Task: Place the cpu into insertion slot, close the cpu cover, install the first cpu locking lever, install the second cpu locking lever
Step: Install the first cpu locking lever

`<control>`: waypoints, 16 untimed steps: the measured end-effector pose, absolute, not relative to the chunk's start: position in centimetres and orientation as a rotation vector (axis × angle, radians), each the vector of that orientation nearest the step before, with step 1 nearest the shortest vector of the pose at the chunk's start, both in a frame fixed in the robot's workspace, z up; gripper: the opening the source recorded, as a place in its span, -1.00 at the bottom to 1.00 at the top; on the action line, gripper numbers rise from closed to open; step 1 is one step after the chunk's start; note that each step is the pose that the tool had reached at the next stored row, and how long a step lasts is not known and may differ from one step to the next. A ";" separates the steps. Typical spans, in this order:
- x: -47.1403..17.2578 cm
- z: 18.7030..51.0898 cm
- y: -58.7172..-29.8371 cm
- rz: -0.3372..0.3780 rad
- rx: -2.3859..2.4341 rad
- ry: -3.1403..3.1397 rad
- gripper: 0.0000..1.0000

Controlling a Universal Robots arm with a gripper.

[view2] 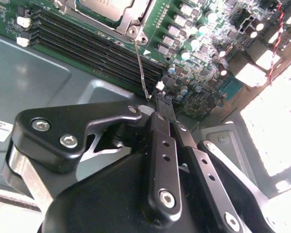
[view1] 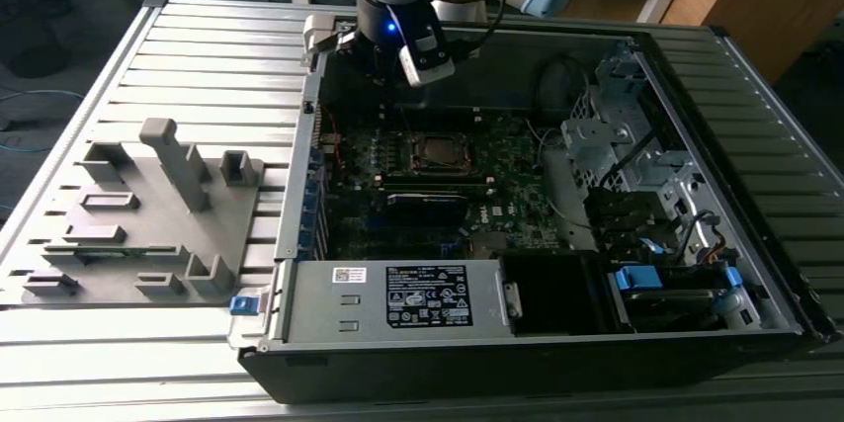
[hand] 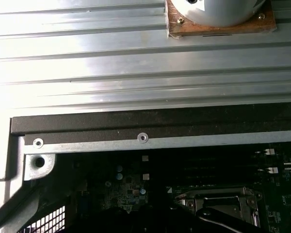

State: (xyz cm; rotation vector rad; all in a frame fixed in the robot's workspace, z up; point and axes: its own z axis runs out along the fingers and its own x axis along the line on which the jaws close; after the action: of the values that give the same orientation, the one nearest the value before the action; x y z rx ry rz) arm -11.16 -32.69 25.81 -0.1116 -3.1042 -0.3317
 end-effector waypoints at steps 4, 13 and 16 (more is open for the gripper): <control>-11.2 25.8 -32.8 -0.332 -0.111 -3.104 -0.79; -11.2 25.5 -33.5 -0.360 -0.111 -3.100 -0.79; -11.2 25.4 -33.7 -0.379 -0.111 -3.098 -0.79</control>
State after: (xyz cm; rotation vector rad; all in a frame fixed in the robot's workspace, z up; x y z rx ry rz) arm -11.18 -33.65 25.36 -0.1112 -3.0978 -0.3786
